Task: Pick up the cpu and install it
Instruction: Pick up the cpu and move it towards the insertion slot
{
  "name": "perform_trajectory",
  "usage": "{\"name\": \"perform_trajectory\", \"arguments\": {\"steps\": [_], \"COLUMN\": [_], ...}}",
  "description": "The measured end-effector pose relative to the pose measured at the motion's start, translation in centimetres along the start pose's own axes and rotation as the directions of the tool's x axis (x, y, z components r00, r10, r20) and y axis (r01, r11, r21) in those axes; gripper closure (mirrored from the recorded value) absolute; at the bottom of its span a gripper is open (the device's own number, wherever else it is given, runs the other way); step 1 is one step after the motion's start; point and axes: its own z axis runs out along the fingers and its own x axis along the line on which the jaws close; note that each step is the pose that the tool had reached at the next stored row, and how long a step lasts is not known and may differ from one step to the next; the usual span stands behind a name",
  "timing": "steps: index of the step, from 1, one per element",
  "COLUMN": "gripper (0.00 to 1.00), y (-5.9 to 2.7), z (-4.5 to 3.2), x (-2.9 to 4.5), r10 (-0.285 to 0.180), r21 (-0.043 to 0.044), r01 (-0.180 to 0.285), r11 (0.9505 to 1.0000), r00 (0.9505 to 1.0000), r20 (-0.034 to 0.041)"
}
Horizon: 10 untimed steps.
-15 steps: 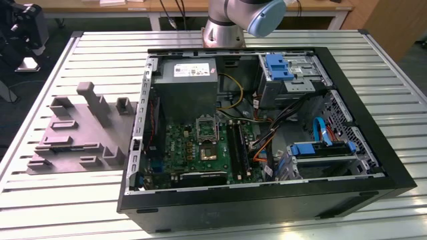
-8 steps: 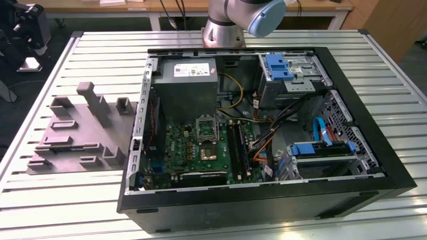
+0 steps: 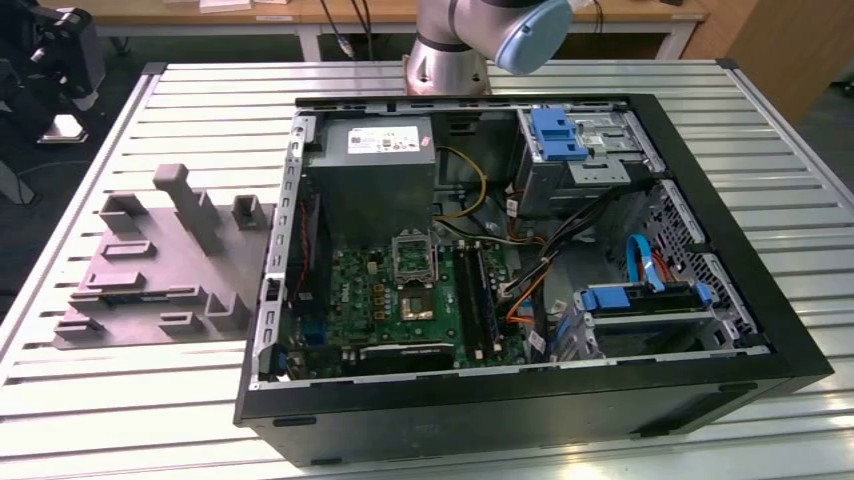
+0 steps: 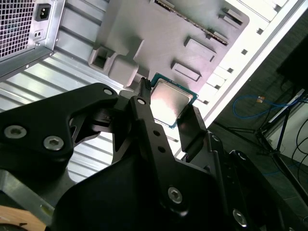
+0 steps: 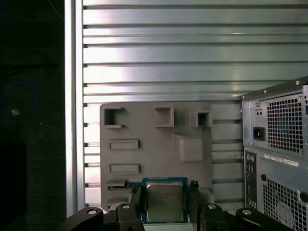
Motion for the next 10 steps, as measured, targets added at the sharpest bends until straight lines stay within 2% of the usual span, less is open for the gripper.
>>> {"name": "perform_trajectory", "arguments": {"steps": [2,4,10], "gripper": [0.53,0.53,0.53], "y": [0.0,0.02,0.02], "z": [0.0,0.01,0.01], "x": [-0.03,-0.57,-0.58], "r10": [0.0,0.0,0.0], "r21": [0.0,0.0,0.0], "r01": [0.0,0.0,0.0], "r11": [1.0,1.0,1.0], "r00": [1.0,1.0,1.0], "r20": [0.0001,0.0,0.0]}}
